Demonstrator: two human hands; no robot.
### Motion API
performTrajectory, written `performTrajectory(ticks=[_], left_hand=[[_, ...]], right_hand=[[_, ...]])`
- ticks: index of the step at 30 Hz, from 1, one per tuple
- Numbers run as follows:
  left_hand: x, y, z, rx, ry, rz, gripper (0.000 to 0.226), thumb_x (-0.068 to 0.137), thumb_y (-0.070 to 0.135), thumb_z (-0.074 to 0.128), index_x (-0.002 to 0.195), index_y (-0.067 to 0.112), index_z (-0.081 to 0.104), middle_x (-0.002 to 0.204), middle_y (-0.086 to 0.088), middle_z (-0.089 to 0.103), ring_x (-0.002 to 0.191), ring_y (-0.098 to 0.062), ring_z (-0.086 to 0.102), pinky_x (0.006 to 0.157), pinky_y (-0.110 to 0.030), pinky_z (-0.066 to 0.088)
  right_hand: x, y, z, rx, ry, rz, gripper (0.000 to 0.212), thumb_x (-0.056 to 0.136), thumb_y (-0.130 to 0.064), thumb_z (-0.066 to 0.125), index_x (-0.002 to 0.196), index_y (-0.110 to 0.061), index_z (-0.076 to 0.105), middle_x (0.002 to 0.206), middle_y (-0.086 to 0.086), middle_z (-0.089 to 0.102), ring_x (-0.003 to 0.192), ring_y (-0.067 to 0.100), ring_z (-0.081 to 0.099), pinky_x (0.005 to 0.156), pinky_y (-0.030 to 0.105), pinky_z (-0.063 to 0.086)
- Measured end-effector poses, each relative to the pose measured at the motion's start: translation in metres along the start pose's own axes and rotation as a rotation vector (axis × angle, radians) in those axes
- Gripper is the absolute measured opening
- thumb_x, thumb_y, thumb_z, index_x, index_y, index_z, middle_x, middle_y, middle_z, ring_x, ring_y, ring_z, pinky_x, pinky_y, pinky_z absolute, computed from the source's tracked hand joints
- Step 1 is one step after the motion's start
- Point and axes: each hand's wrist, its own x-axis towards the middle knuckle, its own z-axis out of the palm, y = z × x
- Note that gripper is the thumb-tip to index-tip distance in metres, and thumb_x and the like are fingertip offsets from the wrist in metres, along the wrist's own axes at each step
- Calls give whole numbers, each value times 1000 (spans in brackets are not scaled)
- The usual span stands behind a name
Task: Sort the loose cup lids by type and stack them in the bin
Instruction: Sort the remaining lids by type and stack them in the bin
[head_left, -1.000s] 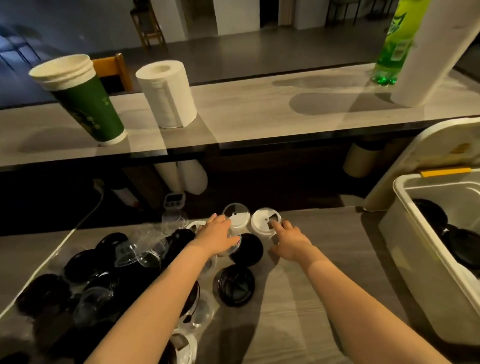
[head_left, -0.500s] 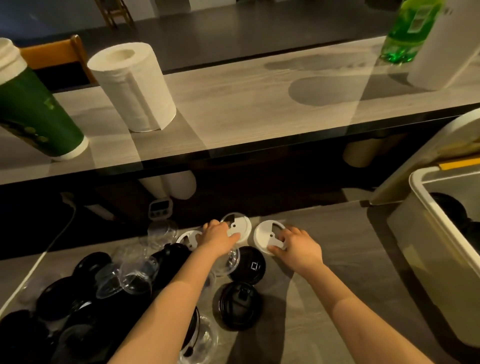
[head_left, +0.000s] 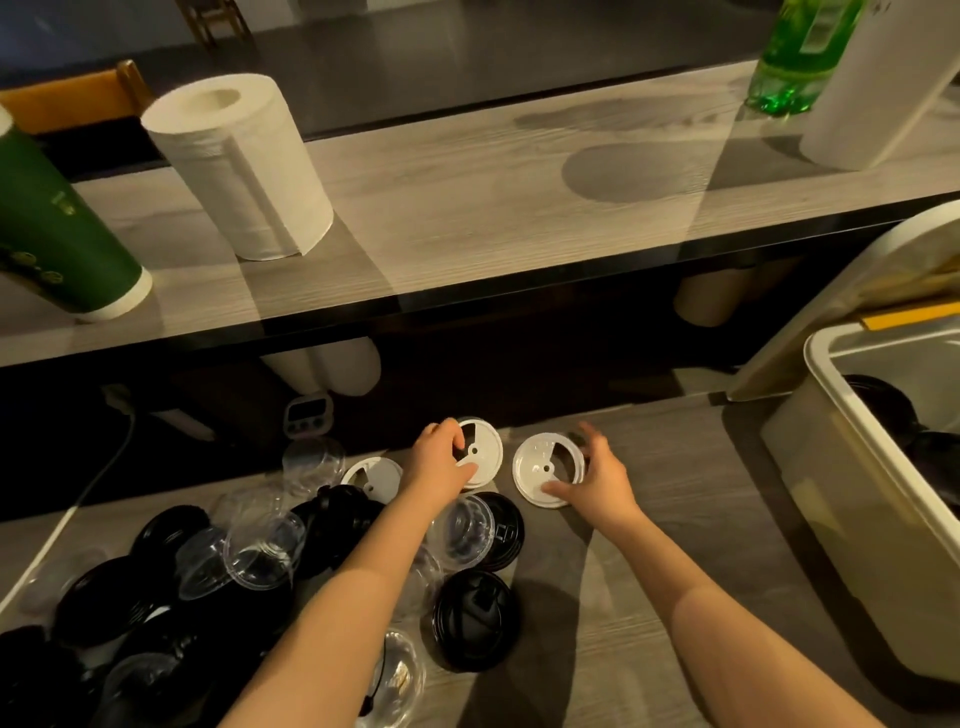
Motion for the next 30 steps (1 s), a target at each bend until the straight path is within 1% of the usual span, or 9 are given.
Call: performTrajectory(ticks=[2,6,9,13,18,20,23,27,30], left_hand=[[-2,4,-2,-109,14,-5,31,83,7,66,100,19,42,111,-2,53,90,-18,52,73,-29,45],[-7,14,-11,-361,84,-65,54,84,0,61,132,12,38,100,1,60,97,-20,58,77,-30,51],[-17,26,-19,-572,178,-82,52,84,-2,60,131,10,39,93,3,61,93,-19,59,74,-31,50],[-43,41,-27,-827,192,-28,46,87,-2,55,127,19,44,96,3,64,97,-18,61,84,-38,53],[-84,53,-36,-1229,138,12,26,97,11,45,119,23,48,114,-3,59,103,-16,58,87,-33,47],[-97,53,-39,-1339,112,21,22,98,18,45,119,22,49,114,-2,58,103,-14,58,85,-30,48],[-113,46,-41,-1308,107,65,23,94,24,51,117,28,49,116,1,59,106,-14,59,88,-33,49],[-129,34,-48,-1160,156,104,33,94,17,53,124,27,46,117,2,57,108,-17,58,92,-37,50],[-136,28,-51,-1127,149,117,33,95,10,47,125,25,45,117,0,57,107,-17,58,86,-33,51]], right_hand=[[0,-2,-4,62,2,39,73,72,-7,80,135,-13,44,121,5,56,112,22,55,88,27,45],[-1,-14,-14,284,62,36,49,75,-5,77,119,-13,57,107,7,64,97,23,63,76,32,53],[-12,-40,-25,538,53,-47,40,80,-4,71,117,-13,60,95,6,68,81,18,65,64,28,50],[-32,-77,-31,691,-7,-174,28,84,-4,67,108,-18,63,101,9,69,86,21,66,70,32,51],[-56,-105,-17,572,106,-311,23,84,-11,69,106,-18,63,98,1,68,82,8,65,63,16,52],[-65,-110,-10,518,149,-357,20,84,-16,69,102,-23,63,97,-2,67,85,9,64,66,18,52],[-77,-111,-2,380,182,-412,19,84,-21,69,100,-28,61,95,-6,63,81,8,59,65,18,49],[-89,-104,0,138,192,-541,16,82,-27,70,98,-28,64,90,-11,50,71,5,48,65,16,41],[-96,-97,4,193,119,-519,12,90,-24,62,101,-27,63,95,-9,54,80,7,53,70,24,49]])
